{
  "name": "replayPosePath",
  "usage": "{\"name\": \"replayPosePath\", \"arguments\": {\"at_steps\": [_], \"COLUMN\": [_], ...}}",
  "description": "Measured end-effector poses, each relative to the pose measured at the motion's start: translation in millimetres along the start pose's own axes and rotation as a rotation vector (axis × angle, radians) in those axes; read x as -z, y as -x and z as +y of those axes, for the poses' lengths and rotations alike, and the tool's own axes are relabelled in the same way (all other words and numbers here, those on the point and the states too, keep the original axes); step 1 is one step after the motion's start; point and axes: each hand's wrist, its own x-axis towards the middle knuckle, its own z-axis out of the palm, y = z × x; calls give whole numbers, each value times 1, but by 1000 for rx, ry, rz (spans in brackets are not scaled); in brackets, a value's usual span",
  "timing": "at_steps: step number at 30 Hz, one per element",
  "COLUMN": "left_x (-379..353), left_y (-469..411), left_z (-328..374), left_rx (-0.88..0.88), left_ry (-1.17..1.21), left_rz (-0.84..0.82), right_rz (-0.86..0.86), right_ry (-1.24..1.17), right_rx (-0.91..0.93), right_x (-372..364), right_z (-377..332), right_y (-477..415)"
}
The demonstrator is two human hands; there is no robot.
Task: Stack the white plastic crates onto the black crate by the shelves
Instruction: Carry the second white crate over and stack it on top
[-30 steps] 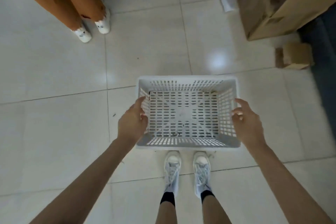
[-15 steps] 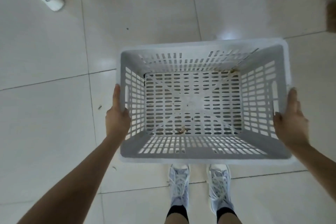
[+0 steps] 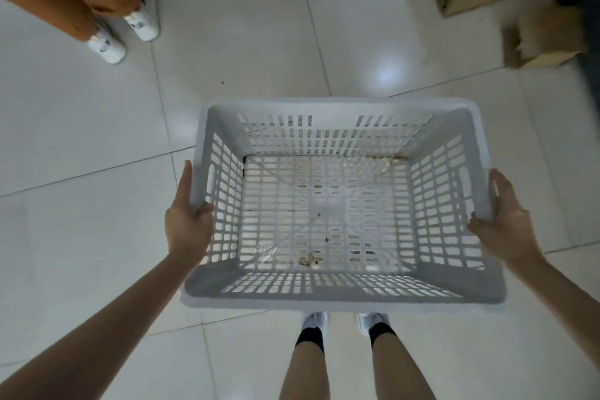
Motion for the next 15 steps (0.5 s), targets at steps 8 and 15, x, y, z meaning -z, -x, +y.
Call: {"name": "replayPosePath", "arguments": {"at_steps": [8, 15], "left_x": [170, 300], "left_y": [74, 138], "left_z": [137, 228], "left_rx": [-164, -275], "left_ry": [-5, -22], "left_rz": [10, -113], "right_rz": [55, 297], "right_ry": [-293, -395], "right_rx": [112, 25], "right_x": [162, 303], "right_z": [-57, -97], "right_y": [128, 256]}}
